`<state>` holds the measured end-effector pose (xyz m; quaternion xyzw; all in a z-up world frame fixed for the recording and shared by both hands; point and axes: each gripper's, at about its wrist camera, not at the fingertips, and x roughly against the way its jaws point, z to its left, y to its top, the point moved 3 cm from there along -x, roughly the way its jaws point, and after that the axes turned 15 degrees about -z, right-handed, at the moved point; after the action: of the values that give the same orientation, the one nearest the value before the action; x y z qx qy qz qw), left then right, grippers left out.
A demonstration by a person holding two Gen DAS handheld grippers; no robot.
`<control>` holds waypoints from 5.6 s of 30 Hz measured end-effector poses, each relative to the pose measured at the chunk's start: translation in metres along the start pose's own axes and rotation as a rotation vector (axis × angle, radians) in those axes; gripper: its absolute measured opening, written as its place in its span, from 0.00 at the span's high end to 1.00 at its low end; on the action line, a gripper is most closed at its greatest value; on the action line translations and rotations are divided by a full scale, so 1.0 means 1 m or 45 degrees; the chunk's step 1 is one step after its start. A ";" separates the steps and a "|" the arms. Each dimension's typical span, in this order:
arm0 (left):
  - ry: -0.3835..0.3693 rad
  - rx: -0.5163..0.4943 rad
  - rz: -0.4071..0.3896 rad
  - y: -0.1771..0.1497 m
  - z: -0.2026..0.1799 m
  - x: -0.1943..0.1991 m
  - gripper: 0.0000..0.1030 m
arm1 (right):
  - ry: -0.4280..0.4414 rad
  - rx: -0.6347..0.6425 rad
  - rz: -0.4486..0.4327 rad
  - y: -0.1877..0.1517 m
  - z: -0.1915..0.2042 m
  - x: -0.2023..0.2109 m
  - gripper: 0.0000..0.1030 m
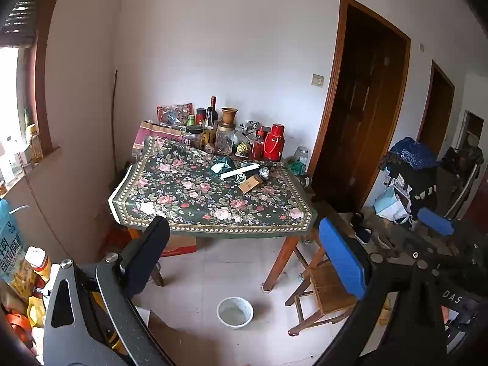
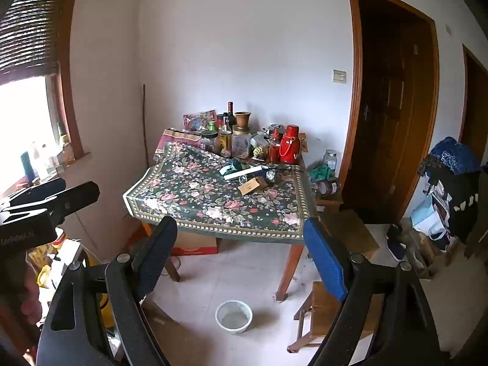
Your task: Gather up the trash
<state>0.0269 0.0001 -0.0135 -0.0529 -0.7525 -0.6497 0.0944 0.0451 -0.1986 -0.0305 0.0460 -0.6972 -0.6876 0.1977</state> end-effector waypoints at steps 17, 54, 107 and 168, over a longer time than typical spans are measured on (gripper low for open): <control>-0.020 -0.046 -0.020 0.012 0.000 0.006 0.04 | 0.003 -0.061 -0.016 0.011 0.004 0.001 0.20; -0.033 -0.071 -0.024 0.010 -0.008 -0.004 0.04 | 0.013 -0.081 -0.026 0.011 -0.001 -0.002 0.20; -0.141 -0.045 0.063 0.007 0.019 -0.110 0.04 | -0.159 -0.107 0.054 0.006 -0.002 -0.086 0.20; -0.642 -0.665 0.744 -0.144 0.044 -0.655 0.35 | -0.401 -0.856 0.879 -0.141 -0.086 -0.550 0.41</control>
<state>0.6344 0.0500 -0.2975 -0.4411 -0.5167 -0.7304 0.0711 0.5496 -0.1014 -0.2867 -0.3577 -0.4331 -0.7672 0.3097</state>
